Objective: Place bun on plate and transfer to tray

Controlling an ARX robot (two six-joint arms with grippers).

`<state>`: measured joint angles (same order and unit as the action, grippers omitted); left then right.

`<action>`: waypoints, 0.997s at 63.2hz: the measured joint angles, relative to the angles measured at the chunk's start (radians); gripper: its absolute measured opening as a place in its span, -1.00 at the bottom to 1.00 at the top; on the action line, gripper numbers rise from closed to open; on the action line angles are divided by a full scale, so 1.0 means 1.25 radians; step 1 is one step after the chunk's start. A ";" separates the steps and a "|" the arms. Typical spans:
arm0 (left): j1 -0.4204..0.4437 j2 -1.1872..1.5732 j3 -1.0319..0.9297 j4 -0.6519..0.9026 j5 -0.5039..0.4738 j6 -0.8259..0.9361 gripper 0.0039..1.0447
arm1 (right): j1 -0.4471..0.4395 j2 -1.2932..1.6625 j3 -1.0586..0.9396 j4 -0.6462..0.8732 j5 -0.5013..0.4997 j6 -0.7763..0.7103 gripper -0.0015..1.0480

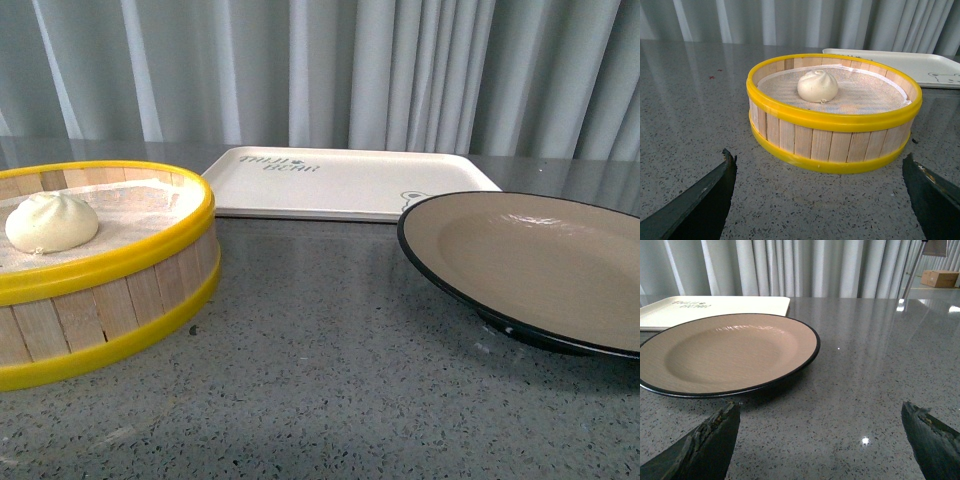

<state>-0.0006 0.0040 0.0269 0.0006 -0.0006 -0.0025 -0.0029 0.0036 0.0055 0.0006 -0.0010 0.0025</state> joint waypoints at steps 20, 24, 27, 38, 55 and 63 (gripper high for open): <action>0.000 0.000 0.000 0.000 0.000 0.000 0.88 | 0.000 0.000 0.000 0.000 0.000 0.000 0.84; 0.000 0.000 0.000 0.000 0.000 0.000 0.88 | 0.000 0.000 0.000 0.000 0.000 0.000 0.84; 0.000 0.000 0.000 0.000 0.000 0.000 0.88 | 0.000 0.000 0.000 0.000 0.000 0.000 0.84; 0.000 0.000 0.000 0.000 0.000 0.000 0.88 | 0.000 0.000 0.000 0.000 0.000 0.000 0.84; 0.000 0.000 0.000 0.000 0.000 0.000 0.88 | 0.000 0.000 0.000 0.000 0.000 0.000 0.84; 0.000 0.000 0.000 0.000 0.000 0.000 0.88 | 0.000 0.000 0.000 0.000 0.000 0.000 0.84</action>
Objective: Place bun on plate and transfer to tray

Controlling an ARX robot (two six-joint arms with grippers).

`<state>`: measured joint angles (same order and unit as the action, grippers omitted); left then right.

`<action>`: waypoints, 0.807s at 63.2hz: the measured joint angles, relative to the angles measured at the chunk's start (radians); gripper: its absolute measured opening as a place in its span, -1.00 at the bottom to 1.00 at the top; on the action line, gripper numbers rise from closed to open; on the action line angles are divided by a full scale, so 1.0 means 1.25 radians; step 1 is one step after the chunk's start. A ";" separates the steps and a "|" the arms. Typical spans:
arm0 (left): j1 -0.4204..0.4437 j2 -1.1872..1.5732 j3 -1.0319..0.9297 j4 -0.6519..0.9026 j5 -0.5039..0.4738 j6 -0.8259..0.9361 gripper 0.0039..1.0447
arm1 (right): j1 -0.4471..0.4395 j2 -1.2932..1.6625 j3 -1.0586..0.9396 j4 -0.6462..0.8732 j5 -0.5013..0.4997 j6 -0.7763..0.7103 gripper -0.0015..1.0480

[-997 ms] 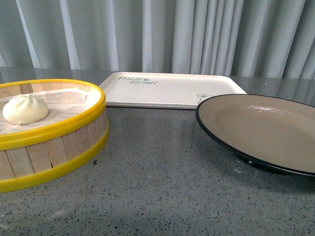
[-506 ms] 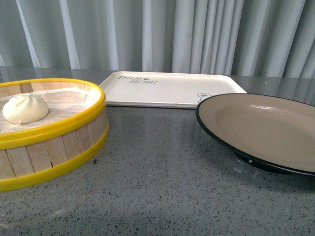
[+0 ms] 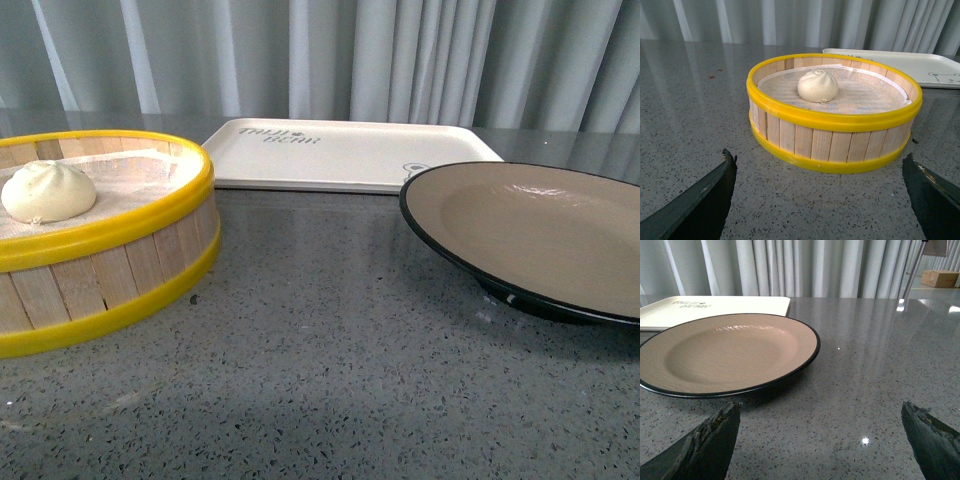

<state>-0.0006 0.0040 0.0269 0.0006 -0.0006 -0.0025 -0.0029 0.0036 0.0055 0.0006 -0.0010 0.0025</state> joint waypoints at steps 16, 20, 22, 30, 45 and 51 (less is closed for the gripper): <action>-0.001 0.019 0.010 -0.034 -0.006 -0.016 0.88 | 0.000 0.000 0.000 0.000 0.000 0.000 0.84; 0.005 0.105 0.062 -0.151 0.004 -0.049 0.88 | 0.000 0.000 0.000 0.000 0.000 0.000 0.84; 0.012 0.144 0.077 -0.161 0.009 -0.060 0.88 | 0.000 0.000 0.000 0.000 0.000 0.000 0.84; 0.079 0.315 0.144 -0.088 0.065 -0.068 0.88 | 0.000 0.000 0.000 0.000 0.000 0.000 0.84; 0.233 0.595 0.396 0.099 0.107 -0.058 0.88 | 0.000 0.000 0.000 0.000 0.000 0.000 0.84; 0.186 0.715 0.502 0.100 0.084 -0.038 0.88 | 0.000 0.000 0.000 0.000 0.000 0.000 0.84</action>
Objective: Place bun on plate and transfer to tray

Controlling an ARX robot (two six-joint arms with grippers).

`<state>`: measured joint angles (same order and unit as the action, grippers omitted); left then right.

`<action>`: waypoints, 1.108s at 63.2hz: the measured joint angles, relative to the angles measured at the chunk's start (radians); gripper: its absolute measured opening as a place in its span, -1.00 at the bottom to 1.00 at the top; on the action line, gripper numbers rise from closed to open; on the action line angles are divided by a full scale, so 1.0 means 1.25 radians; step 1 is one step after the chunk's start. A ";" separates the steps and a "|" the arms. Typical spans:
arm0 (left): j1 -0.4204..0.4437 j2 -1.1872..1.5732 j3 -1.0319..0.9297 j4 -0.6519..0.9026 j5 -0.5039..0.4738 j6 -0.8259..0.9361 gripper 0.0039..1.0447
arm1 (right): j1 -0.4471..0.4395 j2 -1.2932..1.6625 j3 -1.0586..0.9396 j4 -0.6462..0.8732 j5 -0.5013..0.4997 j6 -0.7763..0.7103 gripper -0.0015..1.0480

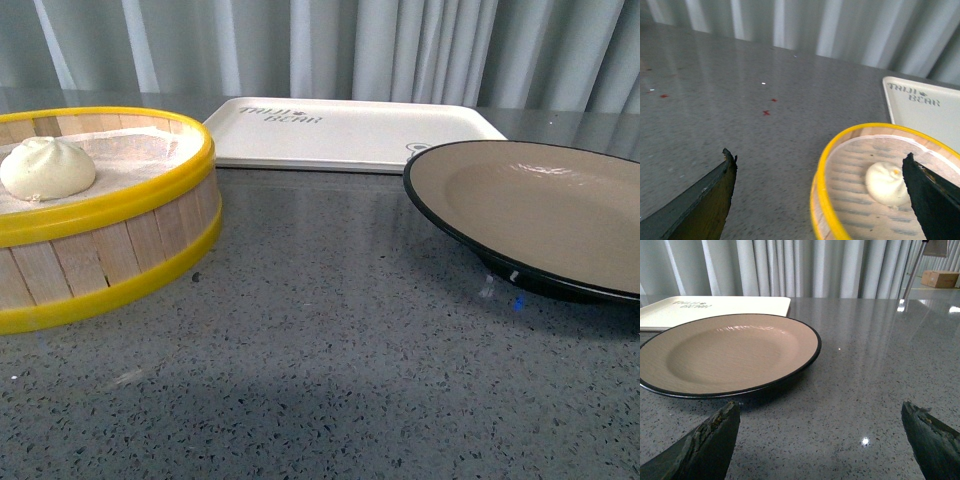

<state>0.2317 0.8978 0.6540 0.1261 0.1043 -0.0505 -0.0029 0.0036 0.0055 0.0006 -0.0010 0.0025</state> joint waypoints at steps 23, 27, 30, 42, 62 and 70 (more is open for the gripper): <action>-0.281 0.281 0.205 -0.094 -0.076 0.097 0.88 | 0.000 0.000 0.000 0.000 0.000 0.000 0.84; -0.295 0.304 0.218 -0.099 -0.087 0.097 0.88 | 0.000 0.000 0.000 0.000 0.000 0.000 0.84; -0.302 0.317 0.223 -0.100 -0.098 0.099 0.88 | 0.000 0.000 0.000 0.000 0.000 0.000 0.84; -0.322 0.381 0.239 -0.101 -0.140 0.105 0.88 | 0.000 0.000 0.000 0.000 0.000 0.000 0.84; -0.330 0.442 0.267 -0.107 -0.173 0.118 0.88 | 0.000 0.000 0.000 0.000 0.000 0.000 0.84; -0.329 0.455 0.280 -0.106 -0.175 0.118 0.88 | 0.000 0.000 0.000 0.000 0.000 0.000 0.84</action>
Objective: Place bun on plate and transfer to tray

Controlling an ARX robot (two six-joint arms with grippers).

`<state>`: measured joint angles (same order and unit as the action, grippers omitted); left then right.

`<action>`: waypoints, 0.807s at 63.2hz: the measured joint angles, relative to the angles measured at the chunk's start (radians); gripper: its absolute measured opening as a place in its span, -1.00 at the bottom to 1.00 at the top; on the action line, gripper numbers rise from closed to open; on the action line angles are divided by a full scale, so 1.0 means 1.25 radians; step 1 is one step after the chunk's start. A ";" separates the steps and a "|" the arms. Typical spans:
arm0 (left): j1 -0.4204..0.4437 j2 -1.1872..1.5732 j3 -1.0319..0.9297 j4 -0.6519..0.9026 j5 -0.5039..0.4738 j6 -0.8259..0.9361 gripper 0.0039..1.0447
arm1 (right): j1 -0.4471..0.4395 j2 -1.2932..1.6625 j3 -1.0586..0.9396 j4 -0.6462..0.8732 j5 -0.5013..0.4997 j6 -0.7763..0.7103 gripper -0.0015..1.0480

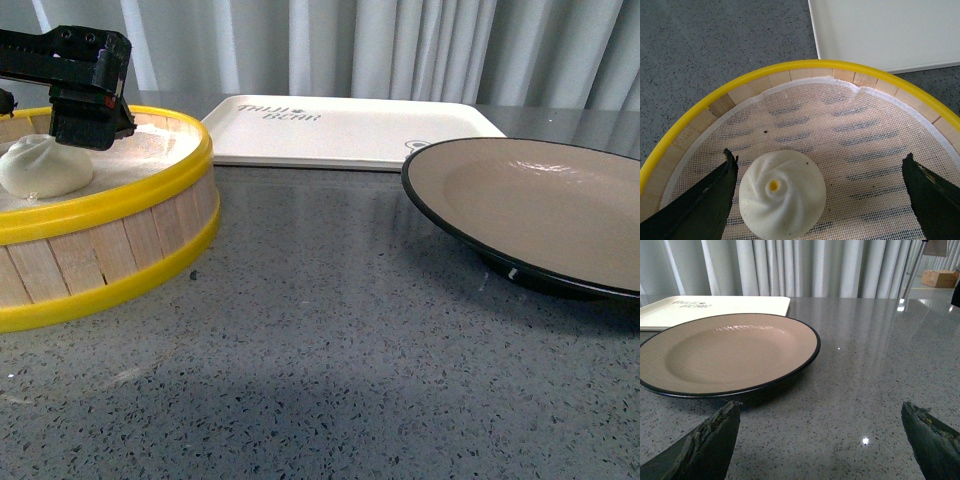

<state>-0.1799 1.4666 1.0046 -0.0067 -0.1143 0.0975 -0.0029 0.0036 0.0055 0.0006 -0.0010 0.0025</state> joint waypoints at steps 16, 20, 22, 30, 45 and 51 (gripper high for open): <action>0.002 0.025 0.012 -0.010 -0.016 0.009 0.88 | 0.000 0.000 0.000 0.000 0.000 0.000 0.84; 0.005 0.033 0.013 -0.010 -0.016 0.012 0.88 | 0.000 0.000 0.000 0.000 0.000 0.000 0.84; 0.006 0.034 0.013 -0.010 -0.016 0.012 0.88 | 0.000 0.000 0.000 0.000 0.000 0.000 0.84; 0.008 0.041 0.014 -0.022 -0.017 0.018 0.88 | 0.000 0.000 0.000 0.000 0.000 0.000 0.84; 0.010 0.043 0.014 -0.034 -0.017 0.024 0.66 | 0.000 0.000 0.000 0.000 0.000 0.000 0.84; 0.010 0.043 0.015 -0.037 -0.015 0.024 0.39 | 0.000 0.000 0.000 0.000 0.000 0.000 0.84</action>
<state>-0.1677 1.5200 1.0233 -0.0528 -0.1329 0.1280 -0.0029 0.0036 0.0055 0.0006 -0.0010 0.0025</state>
